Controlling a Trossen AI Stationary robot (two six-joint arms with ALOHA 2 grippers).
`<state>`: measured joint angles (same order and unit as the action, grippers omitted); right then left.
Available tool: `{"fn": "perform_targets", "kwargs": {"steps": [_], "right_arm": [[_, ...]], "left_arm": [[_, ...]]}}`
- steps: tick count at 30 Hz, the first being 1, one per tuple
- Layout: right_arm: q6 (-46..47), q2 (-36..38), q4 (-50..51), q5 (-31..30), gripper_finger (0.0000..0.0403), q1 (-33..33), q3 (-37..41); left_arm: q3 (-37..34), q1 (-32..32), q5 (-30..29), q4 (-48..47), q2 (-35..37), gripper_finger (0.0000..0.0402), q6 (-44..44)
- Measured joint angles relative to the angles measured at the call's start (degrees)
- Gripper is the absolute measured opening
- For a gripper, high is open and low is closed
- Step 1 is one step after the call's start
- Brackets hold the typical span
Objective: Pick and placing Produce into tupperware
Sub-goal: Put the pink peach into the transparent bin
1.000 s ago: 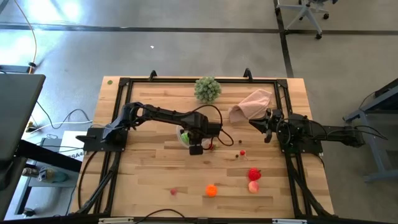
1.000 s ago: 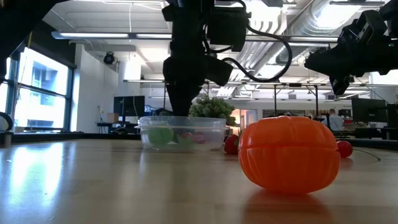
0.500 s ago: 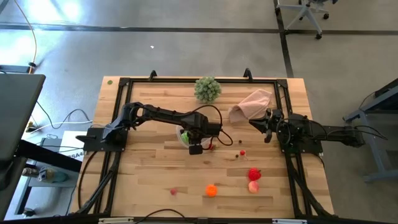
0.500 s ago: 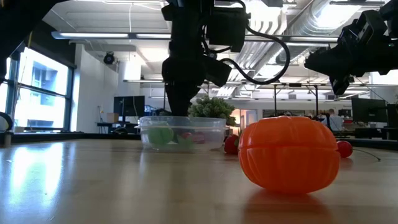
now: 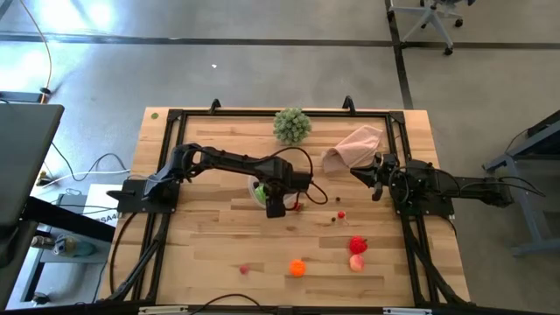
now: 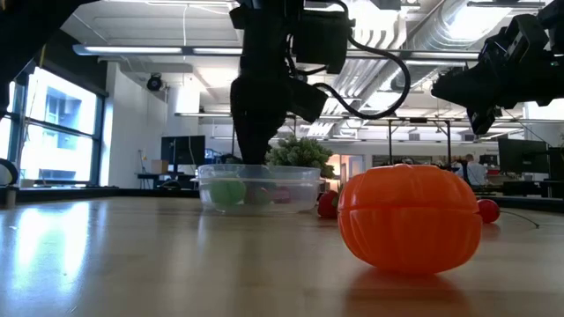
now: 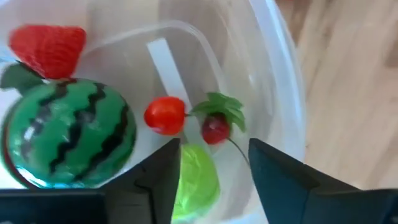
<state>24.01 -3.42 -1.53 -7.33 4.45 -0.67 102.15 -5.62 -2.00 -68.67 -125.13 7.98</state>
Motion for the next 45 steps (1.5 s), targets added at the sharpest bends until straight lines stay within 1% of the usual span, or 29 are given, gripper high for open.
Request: {"fn": "perform_targets", "kwargs": {"steps": [3, 6, 8, 11, 14, 17, 18, 21, 24, 30, 36, 41, 45], "right_arm": [[0.0, 0.0, 0.0, 0.0, 0.0030, 0.0, 0.0], [0.0, 0.0, 0.0, 0.0, 0.0030, 0.0, 0.0], [0.0, 0.0, 0.0, 0.0, 0.0030, 0.0, 0.0], [0.0, 0.0, 0.0, 0.0, 0.0030, 0.0, 0.0], [0.0, 0.0, 0.0, 0.0, 0.0030, 0.0, 0.0], [0.0, 0.0, 0.0, 0.0, 0.0030, 0.0, 0.0], [0.0, 0.0, 0.0, 0.0, 0.0030, 0.0, 0.0], [0.0, -0.2, 0.0, 0.0, 0.0030, 0.0, 0.0], [0.0, -0.4, 0.0, 0.0, 0.0030, 0.0, 0.0], [0.0, -0.3, 0.0, 0.0, 0.0030, 0.0, 0.0], [0.0, -0.3, 0.0, 0.0, 0.0030, 0.0, 0.0], [0.0, -0.3, 0.0, 0.0, 0.0030, 0.0, 0.0], [0.0, -0.3, 0.0, 0.0, 0.0030, 0.0, 0.0]], "left_arm": [[1.8, 0.1, 2.5, -2.5, 0.0, 0.0194, 1.3], [5.2, 0.3, 5.7, -7.8, 0.0, 0.0197, 3.3], [8.2, 0.8, 7.5, -12.4, 0.0, 0.0197, 5.4], [12.5, 2.6, 10.5, -21.3, 0.0, 0.0198, 11.3], [13.6, 5.7, 14.8, -20.8, 1.4, 0.0198, 14.4], [13.8, 10.3, 15.6, -21.2, 4.0, 0.0198, 14.3], [13.2, 12.3, 13.7, -21.3, 4.9, 0.0198, 13.7], [11.8, 18.4, 5.3, -20.6, 6.9, 0.0198, 14.0], [11.0, 24.7, -2.5, -21.7, 9.1, 0.0198, 18.5], [9.4, 38.4, -17.0, -20.7, 11.5, 0.0198, 35.1], [7.8, 51.7, -31.3, -18.9, 11.7, 0.0198, 52.7], [3.6, 58.2, -38.4, -16.1, 11.7, 0.0198, 63.4], [-1.6, 61.5, -43.7, -16.2, 12.6, 0.0198, 72.2]]}}
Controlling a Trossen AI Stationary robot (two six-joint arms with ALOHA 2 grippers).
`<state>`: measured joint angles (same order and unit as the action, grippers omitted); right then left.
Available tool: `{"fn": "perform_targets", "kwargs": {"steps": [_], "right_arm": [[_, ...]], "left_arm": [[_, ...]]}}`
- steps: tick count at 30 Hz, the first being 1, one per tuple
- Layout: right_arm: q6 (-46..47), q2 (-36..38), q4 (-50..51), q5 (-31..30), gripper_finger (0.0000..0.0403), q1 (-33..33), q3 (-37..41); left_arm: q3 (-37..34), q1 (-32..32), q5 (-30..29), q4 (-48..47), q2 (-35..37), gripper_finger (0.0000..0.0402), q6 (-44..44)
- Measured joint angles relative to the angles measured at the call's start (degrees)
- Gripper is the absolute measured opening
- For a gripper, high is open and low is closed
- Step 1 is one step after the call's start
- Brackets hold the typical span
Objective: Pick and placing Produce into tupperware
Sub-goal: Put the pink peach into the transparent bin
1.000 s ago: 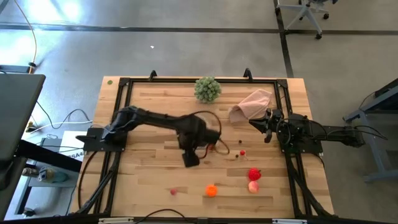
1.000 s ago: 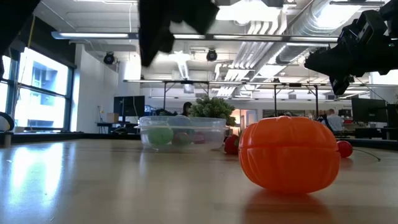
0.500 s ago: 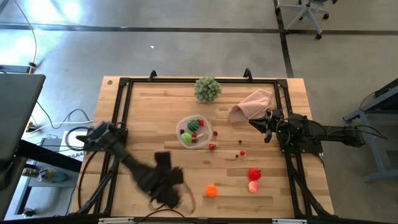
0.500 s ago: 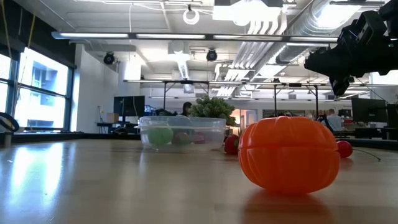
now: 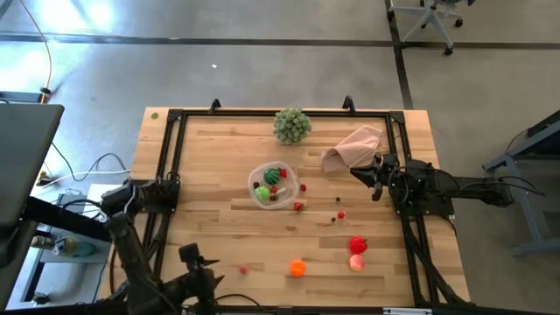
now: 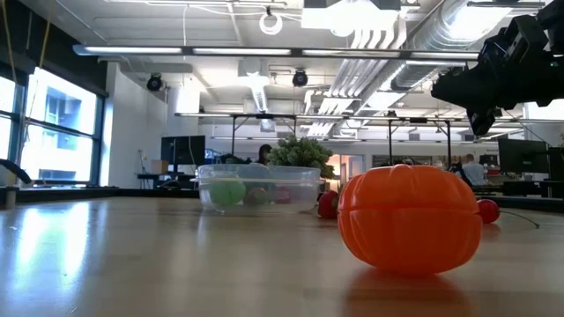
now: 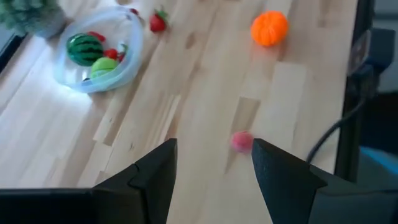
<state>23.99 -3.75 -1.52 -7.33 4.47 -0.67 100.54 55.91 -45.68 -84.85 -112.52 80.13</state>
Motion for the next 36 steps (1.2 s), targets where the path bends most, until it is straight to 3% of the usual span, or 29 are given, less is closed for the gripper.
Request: {"fn": "perform_targets", "kwargs": {"steps": [3, 6, 11, 15, 20, 25, 36], "right_arm": [[0.0, 0.0, 0.0, 0.0, 0.0030, 0.0, 0.0], [0.0, 0.0, 0.0, 0.0, 0.0030, 0.0, 0.0], [0.0, 0.0, 0.0, 0.0, 0.0030, 0.0, 0.0], [0.0, 0.0, 0.0, 0.0, 0.0030, 0.0, 0.0], [0.0, 0.0, 0.0, 0.0, 0.0030, 0.0, 0.0], [0.0, 0.0, 0.0, 0.0, 0.0030, 0.0, 0.0], [0.0, 0.0, 0.0, 0.0, 0.0030, 0.0, 0.0]], "left_arm": [[-6.5, 1.1, -3.9, 2.2, 3.0, 0.0198, 8.1], [-15.5, 0.6, -6.3, 12.5, 6.6, 0.0198, 10.9], [-30.1, -2.6, -3.1, 38.7, 14.0, 0.0198, -6.2], [-39.0, -4.7, 1.2, 51.7, 22.1, 0.0198, -17.8], [-49.9, -4.4, 2.8, 63.2, 28.4, 0.0198, -23.1], [-58.0, -5.0, 5.0, 78.4, 27.3, 0.0198, -26.9], [-60.9, -5.3, 5.6, 79.7, 21.7, 0.0198, -29.5]]}}
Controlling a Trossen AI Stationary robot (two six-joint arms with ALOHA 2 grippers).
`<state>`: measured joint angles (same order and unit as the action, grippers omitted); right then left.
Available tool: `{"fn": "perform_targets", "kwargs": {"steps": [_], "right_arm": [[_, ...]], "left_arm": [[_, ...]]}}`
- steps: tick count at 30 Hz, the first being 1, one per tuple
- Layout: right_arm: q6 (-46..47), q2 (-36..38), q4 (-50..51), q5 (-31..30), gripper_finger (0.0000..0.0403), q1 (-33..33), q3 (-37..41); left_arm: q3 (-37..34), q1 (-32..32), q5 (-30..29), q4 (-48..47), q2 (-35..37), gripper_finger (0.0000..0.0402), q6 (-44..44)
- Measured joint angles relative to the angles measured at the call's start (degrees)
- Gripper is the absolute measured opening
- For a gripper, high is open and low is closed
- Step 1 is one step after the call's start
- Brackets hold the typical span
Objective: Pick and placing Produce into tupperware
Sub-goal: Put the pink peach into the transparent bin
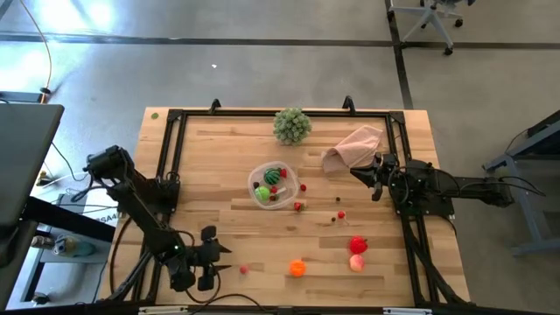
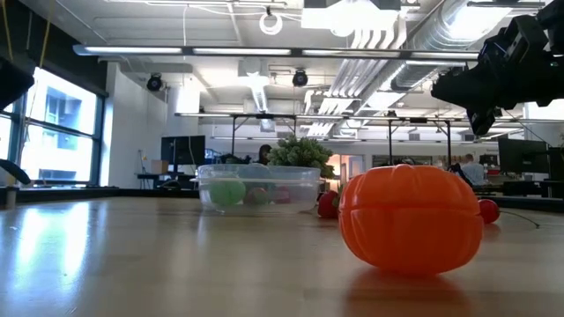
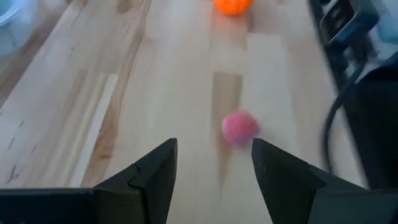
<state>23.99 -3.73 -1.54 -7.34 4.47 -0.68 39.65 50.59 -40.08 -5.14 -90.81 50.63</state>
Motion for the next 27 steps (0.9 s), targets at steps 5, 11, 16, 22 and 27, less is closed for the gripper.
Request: {"fn": "perform_targets", "kwargs": {"steps": [5, 11, 16, 22, 27], "right_arm": [[0.0, 0.0, 0.0, 0.0, 0.0030, 0.0, 0.0], [0.0, 0.0, 0.0, 0.0, 0.0030, 0.0, 0.0], [0.0, 0.0, 0.0, 0.0, 0.0030, 0.0, 0.0], [0.0, 0.0, 0.0, 0.0, 0.0030, 0.0, 0.0], [0.0, 0.0, 0.0, 0.0, 0.0030, 0.0, 0.0]], "left_arm": [[-0.1, 0.0, 1.0, -0.1, -3.8, 0.0198, -3.7], [-0.1, 0.0, 1.8, 0.6, -7.0, 0.0198, -3.9], [-0.1, 0.0, 2.0, 4.0, -8.5, 0.0198, -3.9], [-0.1, 0.0, 2.5, 10.1, -8.6, 0.0198, -6.3], [-0.1, -0.9, 5.0, 8.2, -8.9, 0.0198, -9.0]]}}
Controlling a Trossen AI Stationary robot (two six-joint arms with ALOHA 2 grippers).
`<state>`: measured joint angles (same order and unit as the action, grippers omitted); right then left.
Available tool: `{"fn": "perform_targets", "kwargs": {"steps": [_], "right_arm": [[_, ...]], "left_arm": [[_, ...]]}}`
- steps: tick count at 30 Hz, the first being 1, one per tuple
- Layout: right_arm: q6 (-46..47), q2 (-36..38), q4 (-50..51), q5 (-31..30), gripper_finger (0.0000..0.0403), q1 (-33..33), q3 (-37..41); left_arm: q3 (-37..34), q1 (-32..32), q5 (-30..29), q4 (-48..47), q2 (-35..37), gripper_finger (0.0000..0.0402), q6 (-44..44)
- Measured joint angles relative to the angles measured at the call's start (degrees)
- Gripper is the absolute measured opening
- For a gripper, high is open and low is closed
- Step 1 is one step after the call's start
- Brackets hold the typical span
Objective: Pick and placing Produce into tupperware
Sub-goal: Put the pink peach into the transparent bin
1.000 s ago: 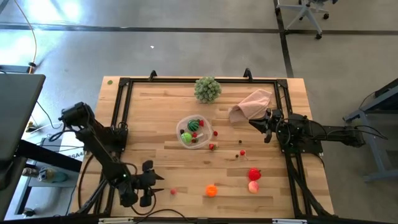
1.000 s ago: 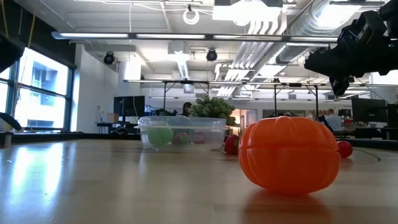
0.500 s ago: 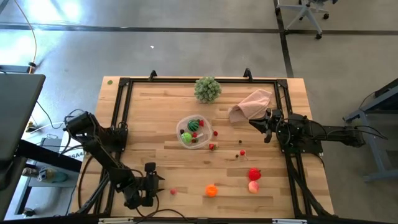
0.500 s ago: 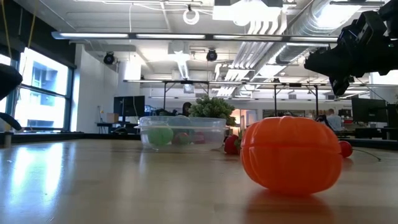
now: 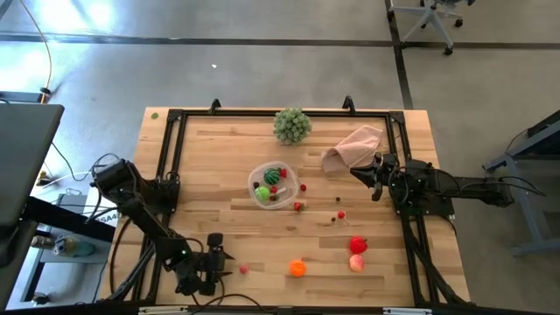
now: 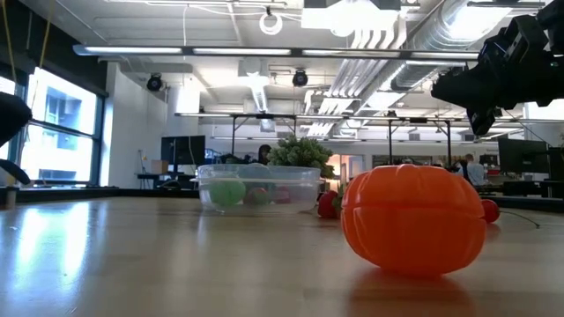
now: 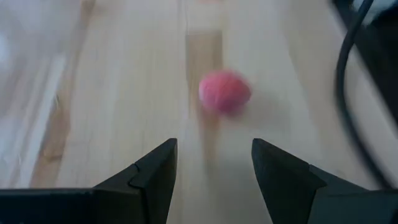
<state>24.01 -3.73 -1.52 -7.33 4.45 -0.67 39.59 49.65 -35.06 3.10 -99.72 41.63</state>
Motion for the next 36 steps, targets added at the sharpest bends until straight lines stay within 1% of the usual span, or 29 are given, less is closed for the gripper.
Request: {"fn": "perform_targets", "kwargs": {"steps": [2, 6, 10, 16, 22, 27, 32, 36], "right_arm": [[0.0, 0.0, 0.0, 0.0, 0.0030, 0.0, 0.0], [0.0, 0.0, 0.0, 0.0, 0.0030, 0.0, 0.0], [0.0, 0.0, 0.0, 0.0, 0.0030, 0.0, 0.0], [0.0, 0.0, 0.0, 0.0, 0.0030, 0.0, 0.0], [0.0, 0.0, 0.0, 0.0, 0.0030, 0.0, 0.0], [0.0, 0.0, 0.0, 0.0, 0.0030, 0.0, 0.0], [0.0, 0.0, 0.0, 0.0, 0.0030, 0.0, 0.0], [0.0, 0.0, 0.0, 0.0, 0.0030, 0.0, 0.0]], "left_arm": [[0.0, -1.1, 1.6, -0.9, 0.0, 0.0198, -1.1], [0.0, -4.2, 4.6, 2.2, -0.5, 0.0198, -10.1], [0.1, -8.0, 12.7, 3.1, -0.5, 0.0198, -13.4], [0.1, -10.4, 17.8, 4.8, -0.5, 0.0198, -20.8], [0.1, -11.5, 19.7, 6.4, -0.6, 0.0198, -25.7], [0.0, -12.7, 23.1, 7.4, -0.7, 0.0198, -27.9], [0.0, -13.4, 23.3, 8.2, -0.7, 0.0198, -31.1], [0.0, -14.1, 25.4, 11.0, -0.7, 0.0198, -32.5]]}}
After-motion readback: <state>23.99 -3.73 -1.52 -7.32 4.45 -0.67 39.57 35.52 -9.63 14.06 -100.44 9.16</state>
